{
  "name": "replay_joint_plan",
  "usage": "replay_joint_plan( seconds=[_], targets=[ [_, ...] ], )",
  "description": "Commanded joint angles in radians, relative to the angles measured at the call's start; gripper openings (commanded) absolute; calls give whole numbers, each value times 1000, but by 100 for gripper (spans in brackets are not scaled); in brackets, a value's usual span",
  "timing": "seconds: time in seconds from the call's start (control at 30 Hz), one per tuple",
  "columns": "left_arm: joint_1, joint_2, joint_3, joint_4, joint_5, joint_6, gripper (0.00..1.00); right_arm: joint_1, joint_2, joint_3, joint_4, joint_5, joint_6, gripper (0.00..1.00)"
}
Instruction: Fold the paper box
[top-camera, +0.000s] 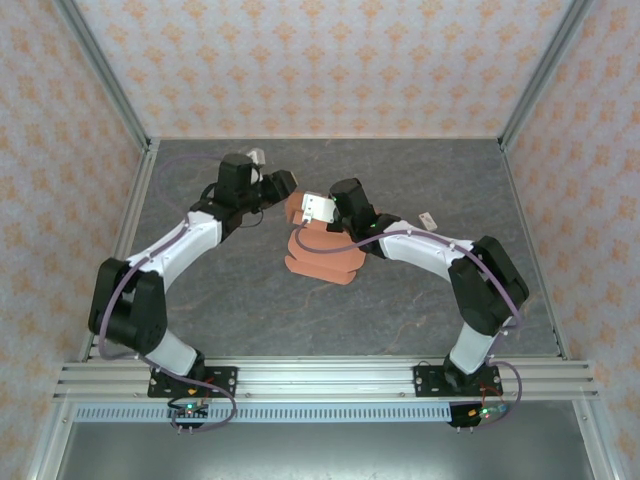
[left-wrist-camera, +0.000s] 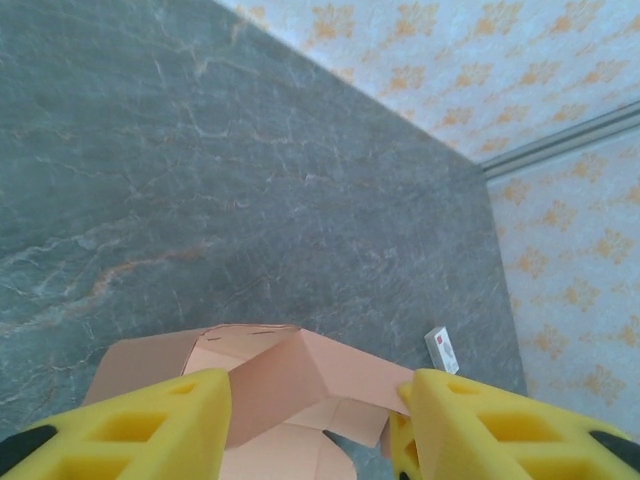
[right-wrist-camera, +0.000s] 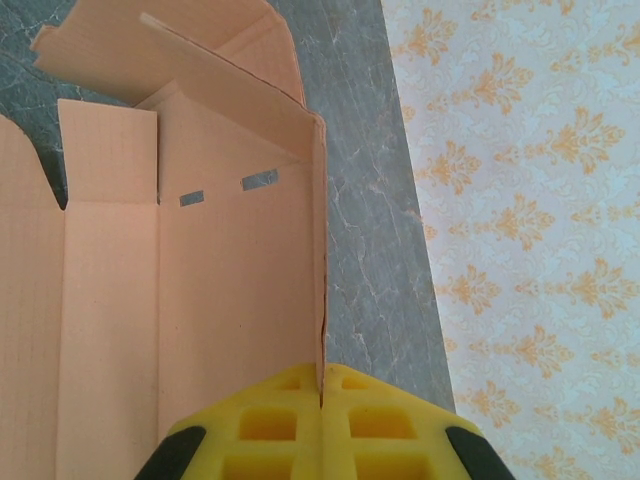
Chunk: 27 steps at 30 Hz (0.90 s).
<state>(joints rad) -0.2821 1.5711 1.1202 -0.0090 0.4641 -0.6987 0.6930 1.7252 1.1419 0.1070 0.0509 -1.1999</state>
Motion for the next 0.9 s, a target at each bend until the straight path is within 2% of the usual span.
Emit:
replay_joint_plan(
  seconds=[0.0,0.37,0.73,0.87],
  targets=[
    [-2,38,70,-128,65,36,51,-3,-27,-2,27,-10,-8,0],
    [-44,75,167,-222,27,114,52,-3,-19,4,17,-5,-6,0],
    [-58,173,244,-245,44,112,52,-1,-16,7,16,-3,0,0],
    [-56,196,242,-216,56,77,49,-1,-16,6,18,3,-2,0]
  ],
)
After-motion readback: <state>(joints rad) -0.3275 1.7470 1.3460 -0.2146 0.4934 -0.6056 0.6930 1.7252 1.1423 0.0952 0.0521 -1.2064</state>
